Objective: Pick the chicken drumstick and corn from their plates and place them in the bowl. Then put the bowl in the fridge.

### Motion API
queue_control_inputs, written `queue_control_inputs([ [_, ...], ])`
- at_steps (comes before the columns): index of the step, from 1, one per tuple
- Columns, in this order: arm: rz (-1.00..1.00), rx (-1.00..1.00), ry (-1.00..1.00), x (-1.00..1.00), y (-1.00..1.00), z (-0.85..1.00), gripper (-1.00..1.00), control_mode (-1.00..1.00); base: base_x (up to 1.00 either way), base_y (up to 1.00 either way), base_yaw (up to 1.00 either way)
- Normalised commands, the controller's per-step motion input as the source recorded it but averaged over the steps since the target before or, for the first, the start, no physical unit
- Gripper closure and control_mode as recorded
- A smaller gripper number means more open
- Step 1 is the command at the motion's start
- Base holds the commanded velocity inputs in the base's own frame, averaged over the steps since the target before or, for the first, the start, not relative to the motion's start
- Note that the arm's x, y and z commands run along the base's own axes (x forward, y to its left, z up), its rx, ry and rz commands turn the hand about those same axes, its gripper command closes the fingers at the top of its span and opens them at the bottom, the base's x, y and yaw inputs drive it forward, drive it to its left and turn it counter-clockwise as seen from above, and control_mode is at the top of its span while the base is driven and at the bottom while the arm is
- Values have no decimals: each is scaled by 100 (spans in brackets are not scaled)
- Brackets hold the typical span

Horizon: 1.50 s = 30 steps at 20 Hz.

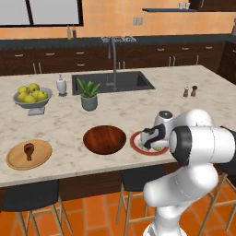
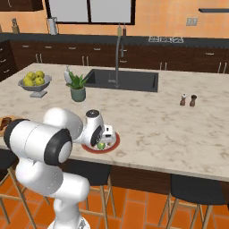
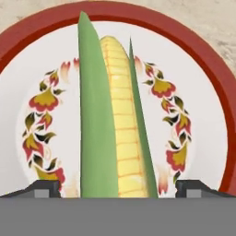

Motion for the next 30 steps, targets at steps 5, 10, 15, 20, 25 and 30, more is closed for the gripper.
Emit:
queue_control_inputs([
  [5,0,0,0,5,0,-5,100,-100,0,0,0],
  [10,0,0,0,-2,3,40,100,-100,0,0,0],
  [15,0,0,0,-15,52,100,100,-100,0,0,0],
  [20,0,1,0,0,97,100,100,-100,0,0,0],
  [25,0,0,2,13,97,59,100,-100,0,0,0],
  [30,0,0,11,41,100,-20,100,-100,0,0,0],
])
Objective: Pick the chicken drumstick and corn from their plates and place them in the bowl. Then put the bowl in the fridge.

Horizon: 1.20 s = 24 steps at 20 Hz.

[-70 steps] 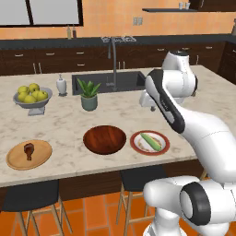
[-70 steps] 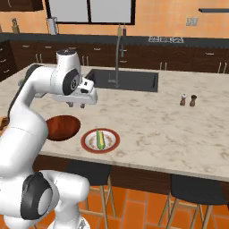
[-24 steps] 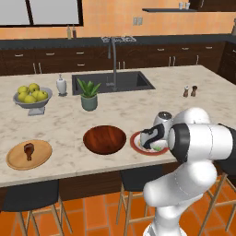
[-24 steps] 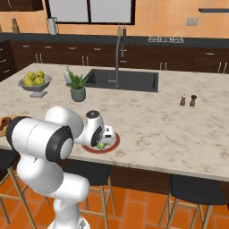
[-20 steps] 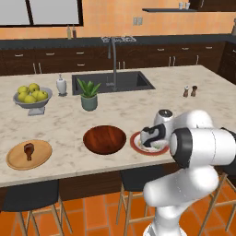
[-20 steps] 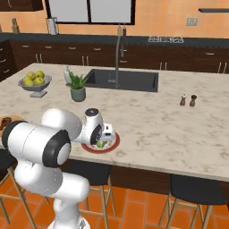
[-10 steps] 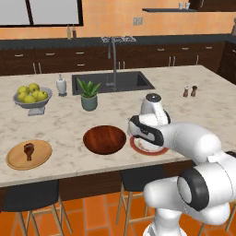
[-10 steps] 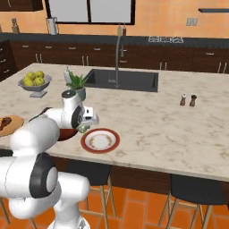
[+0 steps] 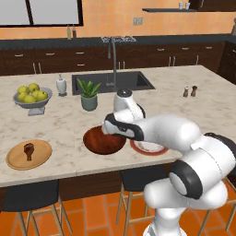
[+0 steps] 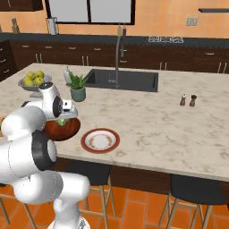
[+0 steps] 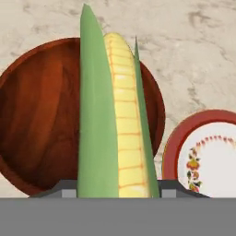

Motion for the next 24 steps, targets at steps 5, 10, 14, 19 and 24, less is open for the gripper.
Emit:
queue_control_inputs([
  [5,0,0,7,40,69,-48,100,-100,0,0,0],
  [10,0,-2,-4,1,5,-66,100,-100,0,0,0],
  [14,0,-8,-10,9,0,-46,-100,-100,0,0,0],
  [19,0,0,-4,0,0,13,-100,-100,0,0,0],
  [24,0,6,7,-1,10,98,-100,-100,0,0,0],
])
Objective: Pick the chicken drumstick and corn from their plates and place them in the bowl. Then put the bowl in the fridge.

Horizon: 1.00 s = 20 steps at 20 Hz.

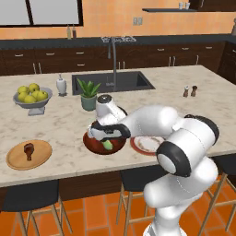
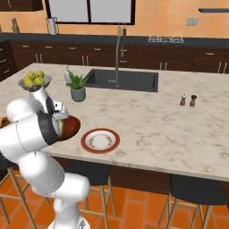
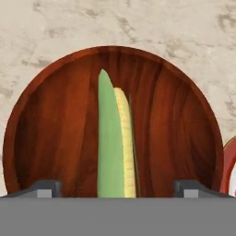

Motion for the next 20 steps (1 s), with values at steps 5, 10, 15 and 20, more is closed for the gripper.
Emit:
queue_control_inputs([
  [5,1,10,16,-72,73,99,-100,-100,0,0,0],
  [10,6,2,10,-82,100,42,-100,-100,0,0,0],
  [15,13,3,-6,-24,100,-18,-100,-100,0,0,0],
  [20,0,0,-18,33,100,-17,-100,-100,0,0,0],
])
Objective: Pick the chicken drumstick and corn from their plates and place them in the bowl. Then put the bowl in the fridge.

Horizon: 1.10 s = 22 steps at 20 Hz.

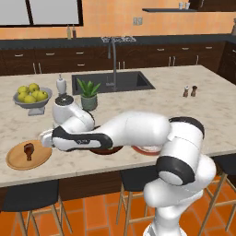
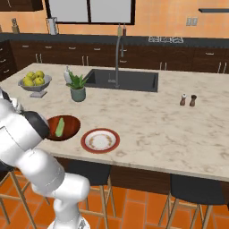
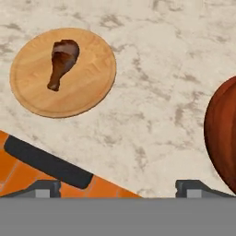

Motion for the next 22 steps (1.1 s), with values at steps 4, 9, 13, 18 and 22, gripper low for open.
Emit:
queue_control_inputs([
  [4,0,4,-12,63,100,-15,-100,-100,0,0,0],
  [9,-1,0,3,60,100,0,-100,-100,0,0,0],
  [13,-2,-3,7,26,54,0,-100,-100,0,0,0],
  [18,0,-2,0,3,26,0,-100,-100,0,0,0],
  [22,0,-3,4,6,3,-32,-100,-100,0,0,0],
])
